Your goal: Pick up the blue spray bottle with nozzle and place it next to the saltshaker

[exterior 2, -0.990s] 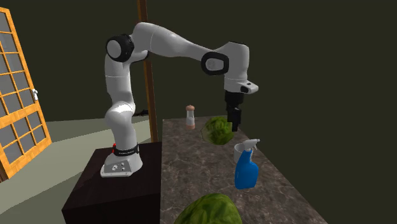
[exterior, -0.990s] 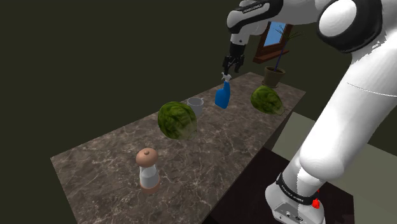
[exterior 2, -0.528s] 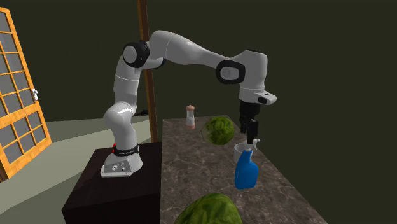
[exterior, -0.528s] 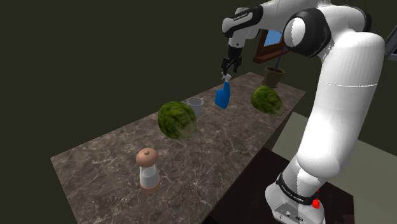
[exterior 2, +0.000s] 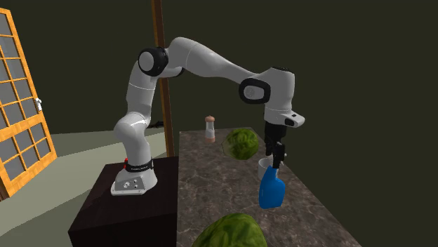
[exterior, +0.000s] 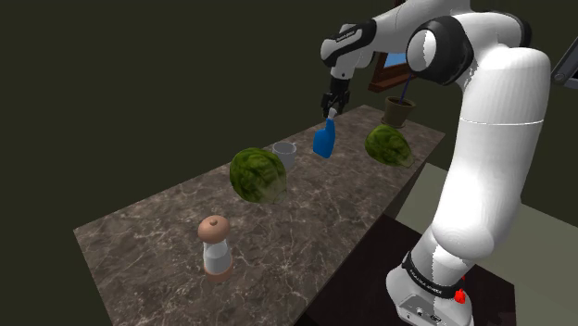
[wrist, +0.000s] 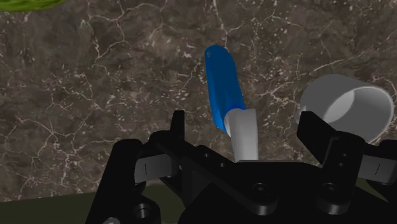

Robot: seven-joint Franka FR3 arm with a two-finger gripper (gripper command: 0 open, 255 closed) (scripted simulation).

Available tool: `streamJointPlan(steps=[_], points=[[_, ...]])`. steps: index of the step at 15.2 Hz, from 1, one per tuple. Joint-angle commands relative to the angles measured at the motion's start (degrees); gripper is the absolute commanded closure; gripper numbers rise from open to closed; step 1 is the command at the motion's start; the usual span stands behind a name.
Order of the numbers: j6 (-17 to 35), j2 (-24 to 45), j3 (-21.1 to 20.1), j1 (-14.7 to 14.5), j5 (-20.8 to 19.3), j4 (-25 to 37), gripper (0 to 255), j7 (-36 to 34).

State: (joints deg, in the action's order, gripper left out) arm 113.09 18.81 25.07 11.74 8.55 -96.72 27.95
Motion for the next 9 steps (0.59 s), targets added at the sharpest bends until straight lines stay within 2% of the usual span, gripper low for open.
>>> streamJointPlan(steps=[1,6,7,9], points=[[0.3,0.1,0.0,0.0,0.1,-0.2,0,0.0],[0.3,0.1,0.0,0.0,0.1,-0.2,0,0.0],[0.3,0.1,0.0,0.0,0.1,-0.2,255,0.0],[0.3,0.1,0.0,0.0,0.1,-0.2,255,0.0]])
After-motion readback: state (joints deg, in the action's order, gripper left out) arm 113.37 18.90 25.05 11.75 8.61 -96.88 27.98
